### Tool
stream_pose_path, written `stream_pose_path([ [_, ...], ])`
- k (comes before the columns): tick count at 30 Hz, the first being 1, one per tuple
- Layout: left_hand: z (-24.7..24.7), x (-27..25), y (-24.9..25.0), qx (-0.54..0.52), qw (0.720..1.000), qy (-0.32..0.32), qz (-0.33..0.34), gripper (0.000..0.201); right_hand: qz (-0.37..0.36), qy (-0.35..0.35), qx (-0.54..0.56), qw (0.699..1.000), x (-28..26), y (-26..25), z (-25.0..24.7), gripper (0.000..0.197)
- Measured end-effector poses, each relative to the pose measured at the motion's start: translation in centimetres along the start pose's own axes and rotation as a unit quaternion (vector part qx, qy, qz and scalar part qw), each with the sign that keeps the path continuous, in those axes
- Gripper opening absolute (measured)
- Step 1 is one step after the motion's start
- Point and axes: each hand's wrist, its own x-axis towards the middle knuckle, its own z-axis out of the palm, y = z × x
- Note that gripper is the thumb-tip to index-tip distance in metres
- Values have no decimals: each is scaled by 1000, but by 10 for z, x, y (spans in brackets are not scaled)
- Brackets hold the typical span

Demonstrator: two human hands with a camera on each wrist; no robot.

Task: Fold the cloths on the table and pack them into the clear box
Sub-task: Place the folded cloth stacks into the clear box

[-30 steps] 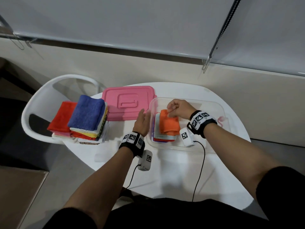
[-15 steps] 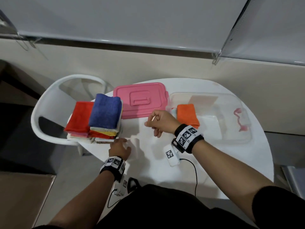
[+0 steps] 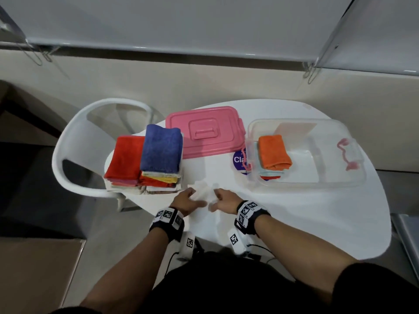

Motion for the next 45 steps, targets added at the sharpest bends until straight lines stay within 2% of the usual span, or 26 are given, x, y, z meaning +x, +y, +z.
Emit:
stream_pose_path([
  [2, -10, -4, 22, -142, 989, 5, 39, 45, -14, 41, 82, 996, -9, -11, -14, 51],
  [4, -19, -10, 49, -246, 965, 47, 77, 42, -50, 83, 159, 982, -24, -29, -33, 36],
  [7, -22, -13, 87, -415, 897, 67, 135, 37, -115, 123, 260, 951, -53, -54, -70, 29],
  [9, -20, -11, 115, -459, 871, 57, 164, 34, -139, 152, 320, 925, -69, -61, -101, 30],
  [11, -15, -9, 146, -436, 879, 57, 186, 18, -146, 202, 380, 891, -77, -56, -134, 34],
  [13, -6, -4, 172, -368, 906, 57, 201, 15, -125, 259, 444, 849, -78, -41, -169, 42],
  [14, 0, -1, 182, -322, 922, 51, 209, 20, -104, 270, 478, 829, -77, -31, -186, 44],
  [16, 16, 8, 195, -215, 952, 34, 216, 39, -50, 259, 525, 809, -68, -9, -213, 38],
  [17, 25, 10, 200, -168, 963, 21, 208, 49, -21, 247, 529, 811, -65, 0, -221, 35],
  [19, 42, 14, 206, -103, 973, 3, 207, 59, 20, 216, 503, 837, -53, 17, -232, 38],
  [22, 58, 18, 207, -58, 972, 46, 222, 59, 69, 175, 408, 893, -36, 31, -236, 55],
  [24, 63, 21, 203, -55, 963, 76, 253, 58, 113, 218, 250, 937, -29, 36, -238, 56],
  [26, 66, 24, 197, -49, 947, 97, 304, 55, 155, 271, 21, 950, -25, 41, -242, 79],
  [28, 71, 26, 192, -46, 934, 121, 333, 42, 141, 219, -14, 965, -24, 41, -240, 79],
  [30, 76, 26, 190, -46, 927, 150, 341, 34, 120, 144, -6, 982, -24, 39, -237, 64],
  [32, 80, 25, 191, -44, 922, 168, 346, 34, 116, 116, -13, 986, -24, 33, -233, 57],
  [35, 84, 31, 188, -43, 921, 176, 345, 42, 106, 125, 16, 986, -22, 21, -227, 54],
  [38, 87, 46, 179, -31, 928, 174, 329, 58, 114, 136, 31, 984, -19, 15, -223, 56],
  [41, 90, 59, 169, -33, 935, 168, 311, 63, 109, 130, 0, 985, -17, 15, -219, 61],
  [45, 81, 32, 184, -25, 943, 158, 292, 62, 112, 156, -42, 980, -14, 16, -220, 68],
])
